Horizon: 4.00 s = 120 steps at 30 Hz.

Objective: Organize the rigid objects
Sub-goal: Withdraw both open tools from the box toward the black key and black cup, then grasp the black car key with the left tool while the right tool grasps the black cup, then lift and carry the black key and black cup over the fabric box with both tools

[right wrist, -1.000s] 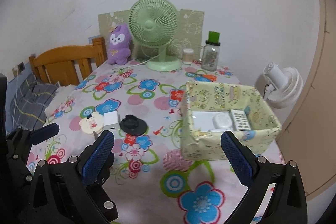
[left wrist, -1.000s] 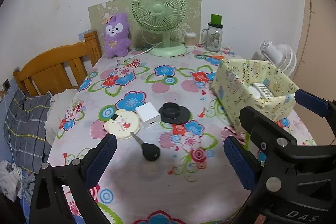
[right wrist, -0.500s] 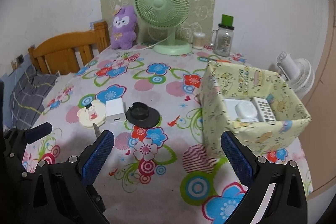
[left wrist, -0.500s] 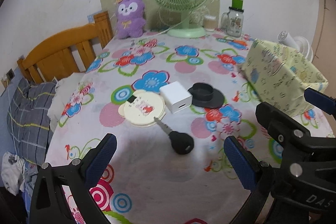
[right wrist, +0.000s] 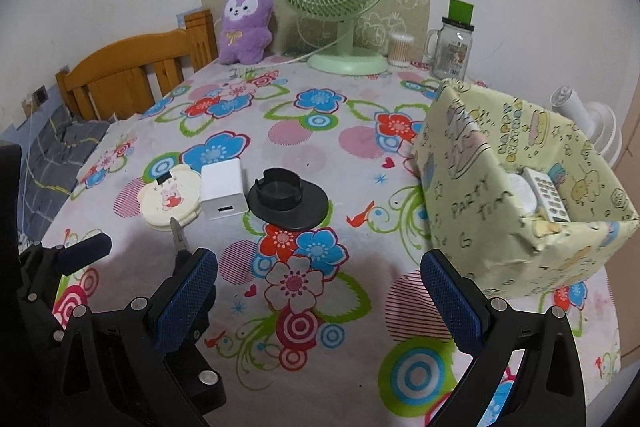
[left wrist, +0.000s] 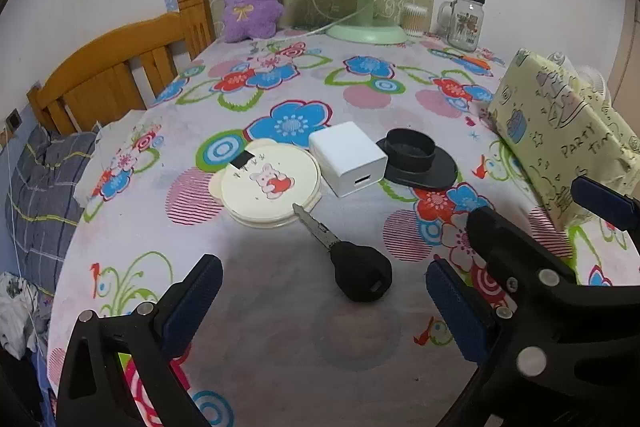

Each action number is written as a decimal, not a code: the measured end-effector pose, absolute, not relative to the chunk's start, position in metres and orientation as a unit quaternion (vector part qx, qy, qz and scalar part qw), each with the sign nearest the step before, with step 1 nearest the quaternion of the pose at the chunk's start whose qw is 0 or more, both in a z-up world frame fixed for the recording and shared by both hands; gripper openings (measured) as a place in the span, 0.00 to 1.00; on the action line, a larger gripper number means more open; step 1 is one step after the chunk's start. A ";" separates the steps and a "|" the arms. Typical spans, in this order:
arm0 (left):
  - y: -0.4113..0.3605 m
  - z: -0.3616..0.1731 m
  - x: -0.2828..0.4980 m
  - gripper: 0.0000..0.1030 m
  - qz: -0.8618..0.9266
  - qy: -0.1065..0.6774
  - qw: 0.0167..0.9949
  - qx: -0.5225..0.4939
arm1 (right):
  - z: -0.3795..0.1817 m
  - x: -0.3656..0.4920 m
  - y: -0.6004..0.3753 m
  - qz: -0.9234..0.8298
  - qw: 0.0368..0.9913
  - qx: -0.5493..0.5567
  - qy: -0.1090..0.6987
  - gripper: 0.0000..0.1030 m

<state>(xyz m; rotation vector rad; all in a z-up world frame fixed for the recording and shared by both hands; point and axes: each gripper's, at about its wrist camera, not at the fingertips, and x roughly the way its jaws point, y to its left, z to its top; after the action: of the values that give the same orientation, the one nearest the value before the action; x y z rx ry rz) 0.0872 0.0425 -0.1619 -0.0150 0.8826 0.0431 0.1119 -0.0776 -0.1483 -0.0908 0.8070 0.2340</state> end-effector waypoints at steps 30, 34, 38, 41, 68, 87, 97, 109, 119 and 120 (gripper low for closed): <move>0.029 -0.170 0.103 0.32 0.008 0.427 0.904 -0.023 | -0.175 0.149 -0.069 0.105 0.903 -0.036 0.416 1.00; 0.030 -0.170 0.112 0.32 0.007 0.428 0.903 -0.019 | -0.175 0.155 -0.068 0.096 0.902 -0.030 0.421 1.00; 0.033 -0.170 0.118 0.32 0.010 0.428 0.904 -0.014 | -0.176 0.159 -0.064 0.081 0.900 -0.024 0.427 1.00; 0.035 -0.170 0.120 0.32 0.009 0.427 0.904 -0.009 | -0.178 0.161 -0.061 0.084 0.898 -0.012 0.431 0.98; 0.038 -0.170 0.147 0.32 0.015 0.431 0.902 -0.006 | -0.184 0.200 -0.047 0.156 0.883 -0.030 0.441 0.20; 0.045 -0.164 0.161 0.32 0.001 0.434 0.901 -0.013 | -0.176 0.215 -0.040 0.166 0.881 -0.039 0.442 0.37; 0.050 -0.167 0.175 0.32 0.001 0.441 0.897 -0.015 | -0.183 0.235 -0.032 0.184 0.877 -0.049 0.441 0.36; 0.045 -0.165 0.170 0.32 -0.002 0.438 0.899 -0.011 | -0.178 0.228 -0.038 0.179 0.882 -0.048 0.434 0.33; 0.036 -0.152 0.146 0.32 -0.012 0.430 0.903 -0.018 | -0.160 0.197 -0.050 0.169 0.889 -0.047 0.424 0.34; 0.035 -0.150 0.143 0.32 -0.013 0.428 0.904 -0.017 | -0.157 0.194 -0.052 0.168 0.889 -0.045 0.423 0.34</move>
<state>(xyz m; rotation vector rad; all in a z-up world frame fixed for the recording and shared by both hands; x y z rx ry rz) 0.1428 0.0351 -0.1502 -0.0360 0.8837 -0.0260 0.1935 -0.0517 -0.1572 -0.0932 0.8783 0.3481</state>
